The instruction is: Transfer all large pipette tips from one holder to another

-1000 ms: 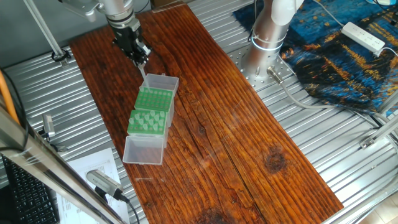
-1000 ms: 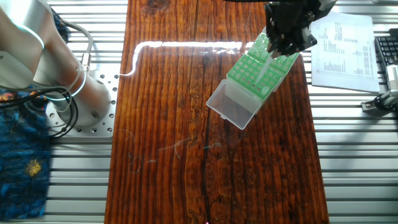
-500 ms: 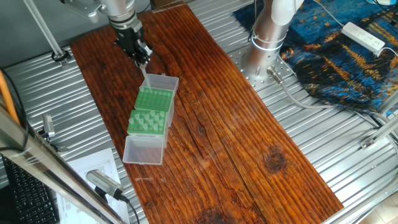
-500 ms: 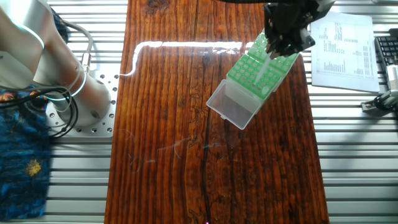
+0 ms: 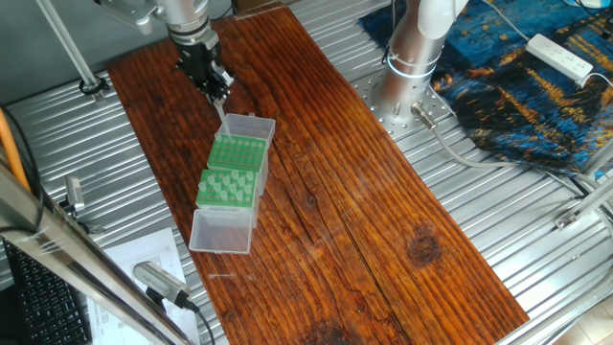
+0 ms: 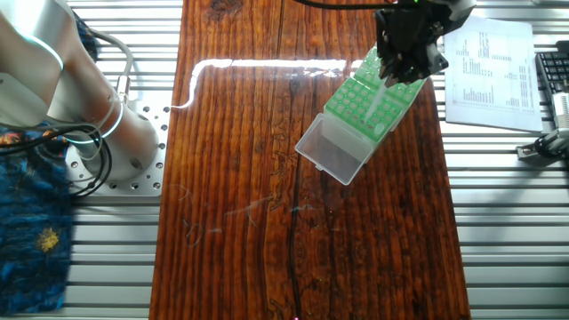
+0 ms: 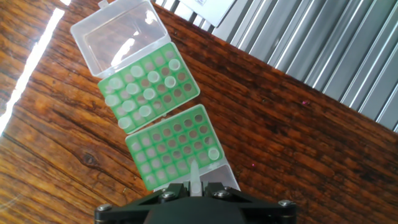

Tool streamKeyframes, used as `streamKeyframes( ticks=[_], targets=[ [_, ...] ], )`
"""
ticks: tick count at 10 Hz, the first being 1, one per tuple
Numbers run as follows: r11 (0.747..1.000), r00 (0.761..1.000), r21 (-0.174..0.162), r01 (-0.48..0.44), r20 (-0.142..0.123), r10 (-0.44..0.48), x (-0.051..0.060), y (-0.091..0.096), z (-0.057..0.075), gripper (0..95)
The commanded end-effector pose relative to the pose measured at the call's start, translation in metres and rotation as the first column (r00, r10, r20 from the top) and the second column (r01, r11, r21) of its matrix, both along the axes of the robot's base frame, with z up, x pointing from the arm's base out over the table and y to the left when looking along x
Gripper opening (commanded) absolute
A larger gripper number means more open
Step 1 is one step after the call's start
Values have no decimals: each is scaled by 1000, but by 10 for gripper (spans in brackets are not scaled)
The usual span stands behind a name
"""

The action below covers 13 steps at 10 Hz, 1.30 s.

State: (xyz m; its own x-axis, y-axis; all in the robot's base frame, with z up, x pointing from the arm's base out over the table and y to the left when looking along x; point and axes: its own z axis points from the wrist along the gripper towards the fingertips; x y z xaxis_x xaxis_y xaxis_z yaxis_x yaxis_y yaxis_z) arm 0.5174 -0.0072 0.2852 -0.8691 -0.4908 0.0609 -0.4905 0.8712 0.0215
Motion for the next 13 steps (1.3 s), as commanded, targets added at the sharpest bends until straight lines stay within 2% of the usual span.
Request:
streamKeyframes(
  ticks=[1, 4, 5, 11, 13],
  targets=[
    [1000, 1000, 2, 2, 0, -2, 0, 0, -1, 0],
    [1000, 1000, 4, 7, -3, -7, 1, 0, -1, 0],
    [1000, 1000, 4, 6, -3, -6, 1, 0, -2, 190],
    [1000, 1000, 3, 7, -3, -7, 2, 1, -3, 190],
    [1000, 1000, -1, 27, -3, -27, 12, 10, -11, 190]
  ],
)
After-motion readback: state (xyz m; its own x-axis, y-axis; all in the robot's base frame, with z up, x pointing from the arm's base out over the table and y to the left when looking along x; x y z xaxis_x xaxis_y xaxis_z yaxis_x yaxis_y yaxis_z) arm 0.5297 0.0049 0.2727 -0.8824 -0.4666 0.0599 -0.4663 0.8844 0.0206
